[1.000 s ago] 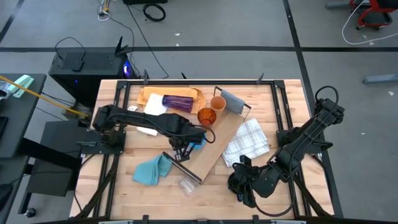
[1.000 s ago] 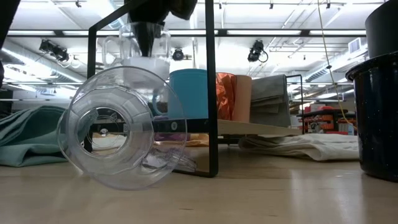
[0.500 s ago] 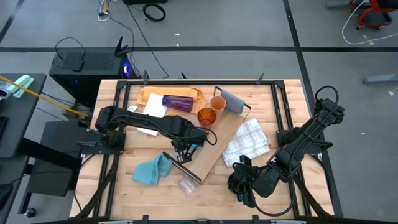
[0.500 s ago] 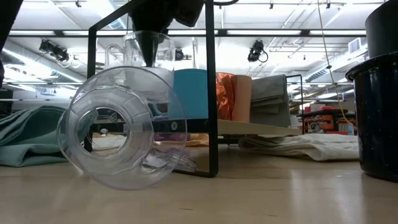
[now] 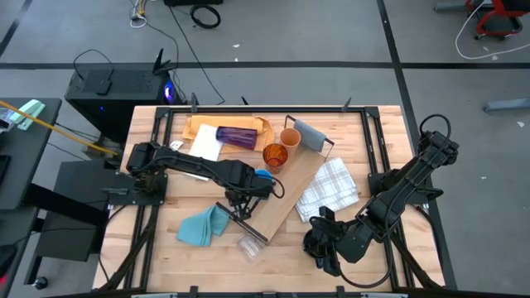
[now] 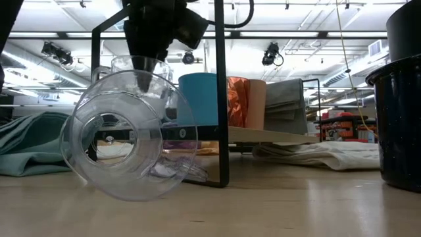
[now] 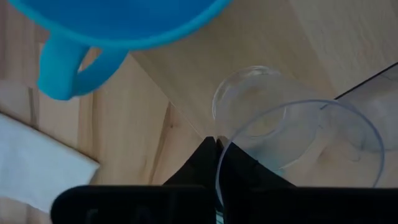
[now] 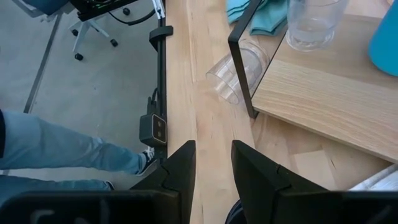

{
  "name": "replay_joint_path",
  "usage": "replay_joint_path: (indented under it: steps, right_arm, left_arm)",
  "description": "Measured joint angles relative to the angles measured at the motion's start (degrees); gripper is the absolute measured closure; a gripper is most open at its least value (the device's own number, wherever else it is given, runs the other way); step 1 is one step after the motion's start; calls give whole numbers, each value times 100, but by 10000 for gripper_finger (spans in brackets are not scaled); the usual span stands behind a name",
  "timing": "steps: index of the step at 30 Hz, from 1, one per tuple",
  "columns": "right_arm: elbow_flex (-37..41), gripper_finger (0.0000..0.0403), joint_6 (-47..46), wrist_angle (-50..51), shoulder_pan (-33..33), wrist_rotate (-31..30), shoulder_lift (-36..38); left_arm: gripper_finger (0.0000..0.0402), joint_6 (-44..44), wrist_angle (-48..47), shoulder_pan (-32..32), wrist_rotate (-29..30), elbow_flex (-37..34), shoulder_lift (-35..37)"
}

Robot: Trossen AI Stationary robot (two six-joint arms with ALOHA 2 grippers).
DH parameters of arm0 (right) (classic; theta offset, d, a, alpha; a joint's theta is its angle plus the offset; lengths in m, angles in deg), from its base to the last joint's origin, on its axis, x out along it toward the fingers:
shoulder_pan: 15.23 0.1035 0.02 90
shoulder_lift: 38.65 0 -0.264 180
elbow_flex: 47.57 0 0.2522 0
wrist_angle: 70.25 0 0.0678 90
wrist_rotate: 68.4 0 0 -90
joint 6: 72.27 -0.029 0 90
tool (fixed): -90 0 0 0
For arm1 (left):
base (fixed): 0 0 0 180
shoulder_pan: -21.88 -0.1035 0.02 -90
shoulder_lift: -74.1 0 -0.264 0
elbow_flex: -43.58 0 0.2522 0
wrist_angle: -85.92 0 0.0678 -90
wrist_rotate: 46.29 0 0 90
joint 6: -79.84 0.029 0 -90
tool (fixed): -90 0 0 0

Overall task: Stack small to large cups/mugs on shelf
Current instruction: Put the left transparent mug on the shelf

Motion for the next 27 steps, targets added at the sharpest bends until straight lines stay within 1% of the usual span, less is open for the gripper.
replay_joint_path:
  steps: [3,8,17,20,27]
  right_arm:
    - [0,292,1,0,0,0,0]
    - [0,292,-26,0,0,0,0]
    - [0,292,-41,0,0,0,0]
    - [0,292,-39,0,0,0,0]
    - [0,292,-45,0,0,0,0]
  left_arm:
    - [394,40,12,-35,45,31,0]
    - [373,77,7,-118,61,31,-2]
    - [383,91,-2,-108,37,31,-2]
    - [370,91,-4,-112,38,31,-2]
    - [317,100,-9,-110,35,33,-2]
